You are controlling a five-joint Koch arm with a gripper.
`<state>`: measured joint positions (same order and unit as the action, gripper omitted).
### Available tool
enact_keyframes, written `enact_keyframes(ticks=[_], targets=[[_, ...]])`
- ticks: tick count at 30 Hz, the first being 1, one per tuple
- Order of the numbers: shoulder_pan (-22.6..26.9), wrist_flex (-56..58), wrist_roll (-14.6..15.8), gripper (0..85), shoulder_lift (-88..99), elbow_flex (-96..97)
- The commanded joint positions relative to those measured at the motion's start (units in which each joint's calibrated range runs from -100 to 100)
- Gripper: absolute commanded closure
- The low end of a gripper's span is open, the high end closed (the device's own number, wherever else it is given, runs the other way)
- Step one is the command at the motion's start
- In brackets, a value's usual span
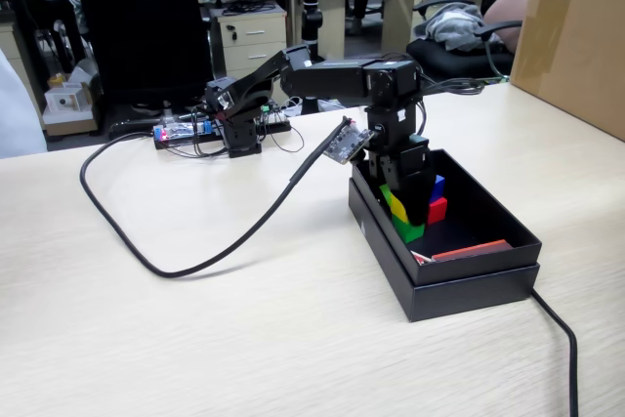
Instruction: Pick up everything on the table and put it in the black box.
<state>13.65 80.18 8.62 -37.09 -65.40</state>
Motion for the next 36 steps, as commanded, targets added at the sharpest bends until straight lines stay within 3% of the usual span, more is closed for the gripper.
enact_keyframes(ticks=[1, 6, 12, 20, 30, 36], targets=[[-0.39, 0.12, -0.34, 43.8, 4.79, -4.13], [-0.39, 0.21, -0.68, 43.5, 13.97, -2.14], [-1.03, 0.21, -2.39, 39.0, 40.59, 10.37], [-8.11, -0.13, -4.10, 35.1, 80.86, 36.39], [-14.21, -22.42, -6.40, 33.1, 113.79, 82.18], [-13.77, -35.38, -6.89, 33.4, 130.32, 104.84]])
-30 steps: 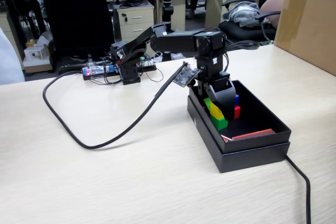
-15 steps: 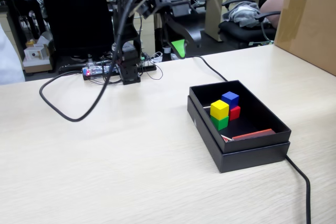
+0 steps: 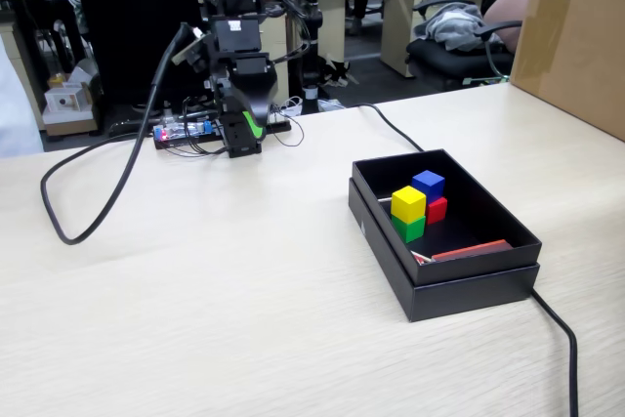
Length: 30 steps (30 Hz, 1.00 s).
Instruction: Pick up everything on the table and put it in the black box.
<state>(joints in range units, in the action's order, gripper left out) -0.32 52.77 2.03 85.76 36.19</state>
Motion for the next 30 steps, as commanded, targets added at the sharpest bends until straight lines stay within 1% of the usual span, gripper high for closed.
enact_keyframes(ticks=[1, 4, 13, 24, 30], targets=[[0.29, -10.22, -0.54, 33.4, 9.42, 6.42], [0.29, -16.18, -1.22, 33.4, 14.01, 16.66], [0.24, -23.78, -1.86, 33.1, 14.24, 29.99], [-0.05, -40.37, -3.13, 33.5, 14.24, 47.58], [0.20, -49.36, -3.17, 36.0, 14.24, 58.09]])
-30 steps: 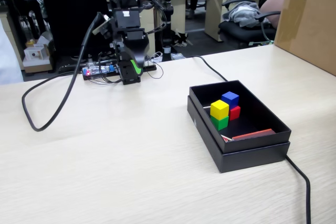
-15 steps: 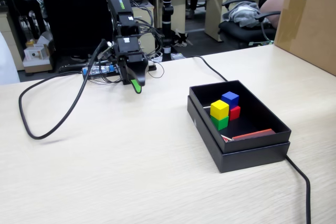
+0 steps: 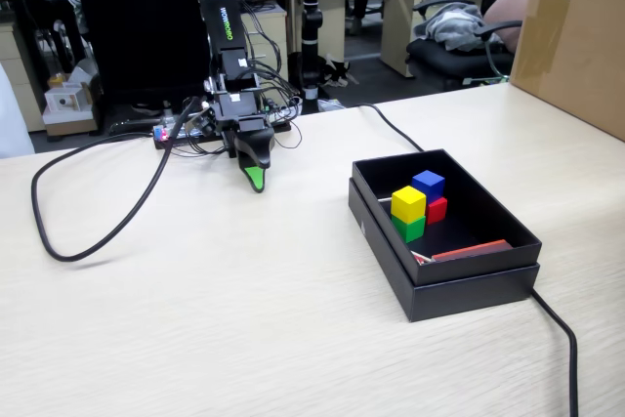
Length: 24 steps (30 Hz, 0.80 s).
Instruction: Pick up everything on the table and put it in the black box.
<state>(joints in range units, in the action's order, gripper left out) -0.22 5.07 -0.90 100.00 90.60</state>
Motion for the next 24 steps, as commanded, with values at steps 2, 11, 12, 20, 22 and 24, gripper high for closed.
enact_keyframes(ticks=[2, 11, 12, 20, 22, 24], targets=[[0.05, -2.09, -0.68, 36.7, 0.00, 5.59], [0.05, -2.09, -1.12, 36.8, 0.00, 5.41], [0.05, -2.09, -1.12, 36.8, 0.00, 5.41], [0.00, -2.09, -1.12, 36.8, 0.00, 5.23], [0.00, -2.09, -1.12, 36.8, 0.00, 5.23], [0.00, -2.09, -1.12, 36.8, 0.00, 5.23]])
